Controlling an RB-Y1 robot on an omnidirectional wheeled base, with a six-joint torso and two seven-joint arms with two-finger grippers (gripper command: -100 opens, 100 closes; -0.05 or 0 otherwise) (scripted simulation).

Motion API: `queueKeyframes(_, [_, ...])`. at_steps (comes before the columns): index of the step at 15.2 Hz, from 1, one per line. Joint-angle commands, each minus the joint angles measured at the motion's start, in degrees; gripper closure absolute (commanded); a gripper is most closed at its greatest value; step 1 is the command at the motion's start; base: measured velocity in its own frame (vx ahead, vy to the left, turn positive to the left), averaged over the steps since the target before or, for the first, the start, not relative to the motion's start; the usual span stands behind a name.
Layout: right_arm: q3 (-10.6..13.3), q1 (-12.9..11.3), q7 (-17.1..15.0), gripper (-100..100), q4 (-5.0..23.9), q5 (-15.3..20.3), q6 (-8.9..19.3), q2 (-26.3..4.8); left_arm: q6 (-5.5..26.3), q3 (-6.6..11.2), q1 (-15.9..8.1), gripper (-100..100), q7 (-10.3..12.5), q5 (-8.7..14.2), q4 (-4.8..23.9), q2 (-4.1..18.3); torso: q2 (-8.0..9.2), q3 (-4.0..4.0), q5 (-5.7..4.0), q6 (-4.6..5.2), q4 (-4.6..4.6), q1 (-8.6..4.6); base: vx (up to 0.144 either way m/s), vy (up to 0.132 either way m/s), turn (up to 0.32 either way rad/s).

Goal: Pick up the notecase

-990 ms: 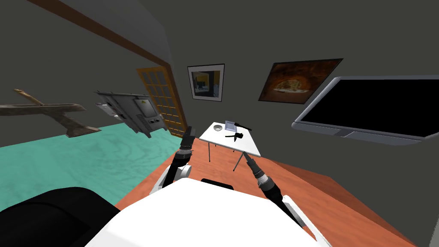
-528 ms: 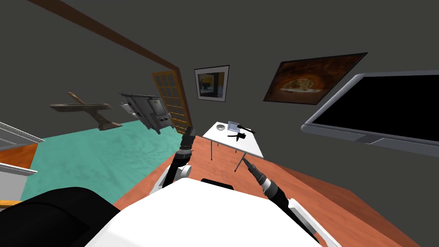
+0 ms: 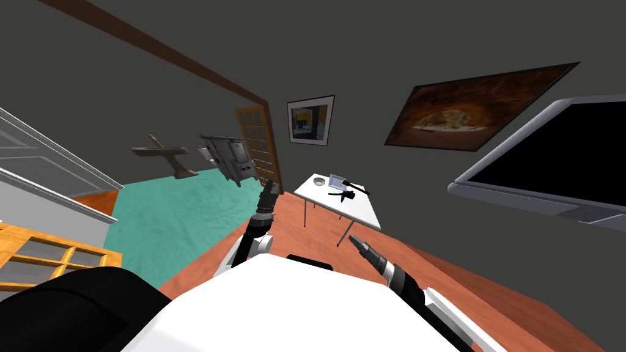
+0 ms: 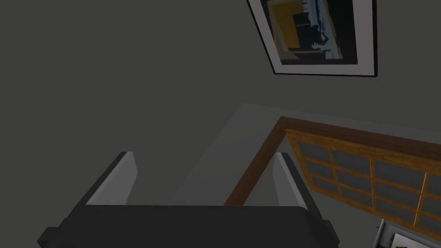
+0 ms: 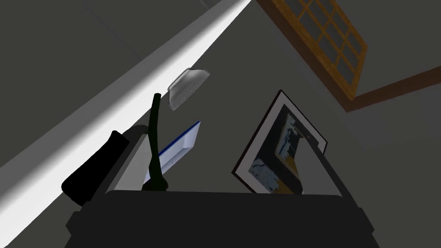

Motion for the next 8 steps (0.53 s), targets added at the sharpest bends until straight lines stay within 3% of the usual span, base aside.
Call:
queueKeyframes(1, [0.5, 0.2, 0.1, -100, 1.6, 0.7, -0.9, -2.9, 0.0, 0.00, 0.0, 0, 0.0, 0.0, 0.0, 0.0, 0.00, 0.00, 0.00, 0.00, 0.00, 0.00, -0.041, -0.029, 0.249])
queueKeyframes(2, [0.5, 0.2, 0.1, -100, 1.6, 0.7, -0.9, -3.9, 0.0, 0.00, 0.0, 0, 0.0, 0.0, 0.0, 0.0, 0.00, 0.00, 0.00, 0.00, 0.00, -0.01, -0.034, -0.022, 0.117])
queueKeyframes(3, [1.3, 0.3, 0.0, -100, 3.6, 1.8, -1.7, -5.5, 0.0, 0.00, 0.0, 0, 0.0, 0.0, 0.0, 0.0, -0.01, 0.00, 0.00, 0.03, 0.00, 0.01, -0.042, -0.020, 0.203])
queueKeyframes(5, [1.3, 0.3, 0.0, -100, 3.6, 1.8, -1.7, -7.8, 0.0, 0.00, 0.0, 0, 0.0, 0.0, 0.0, 0.0, 0.00, 0.00, 0.01, 0.00, 0.00, 0.02, -0.034, -0.022, 0.166])
queueKeyframes(6, [2.1, 0.3, 0.0, -100, 5.5, 2.8, -2.5, -9.1, 0.0, 0.00, 0.0, 0, 0.0, 0.0, 0.0, 0.0, -0.04, -0.02, 0.01, 0.03, 0.00, 0.03, -0.024, -0.020, 0.226])
queueKeyframes(8, [2.1, 0.3, 0.0, -100, 5.5, 2.8, -2.5, -11.5, 0.0, 0.00, 0.0, 0, 0.0, 0.0, 0.0, 0.0, -0.07, -0.04, 0.01, -0.01, -0.01, 0.02, -0.024, -0.023, 0.165])
